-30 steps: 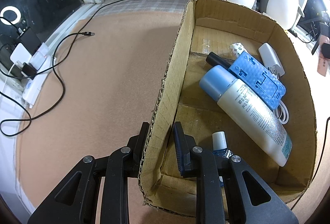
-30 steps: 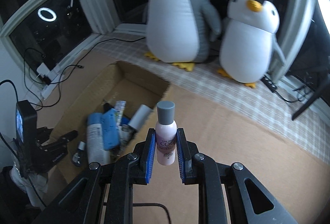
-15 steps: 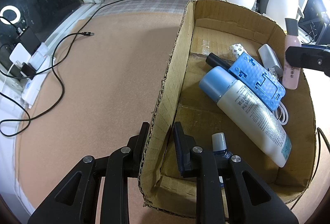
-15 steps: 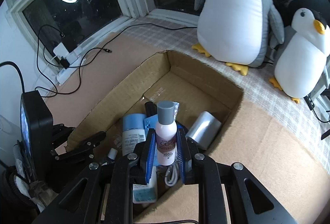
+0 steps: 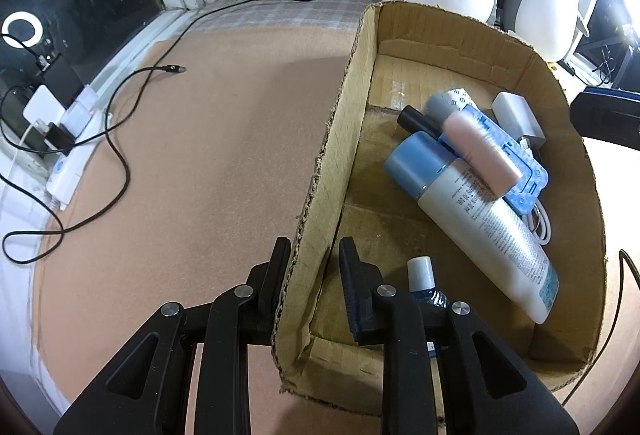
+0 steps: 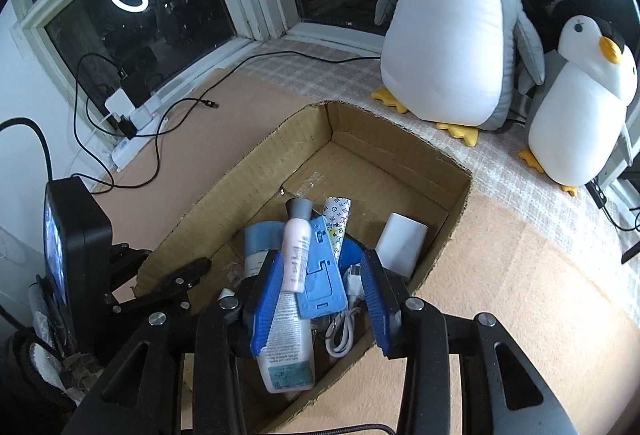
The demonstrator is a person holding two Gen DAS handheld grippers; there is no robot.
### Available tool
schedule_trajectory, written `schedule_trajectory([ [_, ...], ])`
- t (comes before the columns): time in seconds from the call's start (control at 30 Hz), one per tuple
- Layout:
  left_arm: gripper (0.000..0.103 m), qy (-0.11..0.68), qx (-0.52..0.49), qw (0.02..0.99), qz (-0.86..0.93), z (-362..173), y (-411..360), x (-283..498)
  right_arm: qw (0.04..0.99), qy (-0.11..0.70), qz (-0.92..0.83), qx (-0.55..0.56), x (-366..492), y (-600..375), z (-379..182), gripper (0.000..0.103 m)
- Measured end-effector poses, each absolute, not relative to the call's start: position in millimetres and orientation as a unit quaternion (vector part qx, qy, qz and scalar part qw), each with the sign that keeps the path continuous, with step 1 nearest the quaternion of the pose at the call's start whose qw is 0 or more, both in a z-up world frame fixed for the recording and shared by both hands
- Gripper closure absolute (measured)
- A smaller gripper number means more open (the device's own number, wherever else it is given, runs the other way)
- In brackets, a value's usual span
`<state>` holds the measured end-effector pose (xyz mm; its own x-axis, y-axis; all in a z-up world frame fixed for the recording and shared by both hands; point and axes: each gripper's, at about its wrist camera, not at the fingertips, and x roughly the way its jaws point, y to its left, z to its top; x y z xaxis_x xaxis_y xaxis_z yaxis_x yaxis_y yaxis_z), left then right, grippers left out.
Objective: Organize rigid objects
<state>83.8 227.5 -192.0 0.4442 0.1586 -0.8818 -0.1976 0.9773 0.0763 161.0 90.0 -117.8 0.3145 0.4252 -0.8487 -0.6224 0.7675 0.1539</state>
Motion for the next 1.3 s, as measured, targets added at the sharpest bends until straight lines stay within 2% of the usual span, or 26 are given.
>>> schedule_trajectory([
  [0.27, 0.079, 0.492, -0.006, 0.863, 0.112, -163, 217, 71, 0.82, 0.471, 0.313, -0.087, 146, 67, -98, 0.063],
  [0.53, 0.074, 0.463, 0.0, 0.88, 0.109, -125, 204, 52, 0.839, 0.447, 0.302, -0.066, 123, 38, -72, 0.057],
  [0.6, 0.067, 0.454, 0.001, 0.885, 0.107, -115, 200, 47, 0.845, 0.44, 0.299, -0.061, 116, 31, -65, 0.054],
  [0.67, 0.063, 0.443, 0.005, 0.891, 0.104, -103, 196, 40, 0.851, 0.432, 0.293, -0.058, 110, 24, -58, 0.054],
  [0.77, 0.05, 0.425, 0.011, 0.9, 0.1, -86, 187, 30, 0.859, 0.422, 0.287, -0.05, 100, 13, -47, 0.053],
  [0.83, 0.049, 0.414, 0.015, 0.905, 0.099, -77, 183, 23, 0.862, 0.417, 0.285, -0.044, 94, 6, -41, 0.052],
  [1.0, 0.041, 0.393, 0.014, 0.915, 0.091, -57, 174, 8, 0.877, 0.397, 0.269, -0.034, 73, -10, -26, 0.036],
  [1.13, 0.036, 0.386, 0.012, 0.919, 0.084, -48, 167, -3, 0.888, 0.382, 0.256, -0.027, 57, -20, -16, 0.031],
  [1.2, 0.033, 0.384, 0.013, 0.92, 0.081, -46, 164, -7, 0.892, 0.376, 0.248, -0.027, 51, -24, -13, 0.024],
  [1.3, 0.032, 0.382, 0.016, 0.921, 0.079, -42, 159, -12, 0.9, 0.366, 0.236, -0.03, 41, -28, -9, 0.022],
])
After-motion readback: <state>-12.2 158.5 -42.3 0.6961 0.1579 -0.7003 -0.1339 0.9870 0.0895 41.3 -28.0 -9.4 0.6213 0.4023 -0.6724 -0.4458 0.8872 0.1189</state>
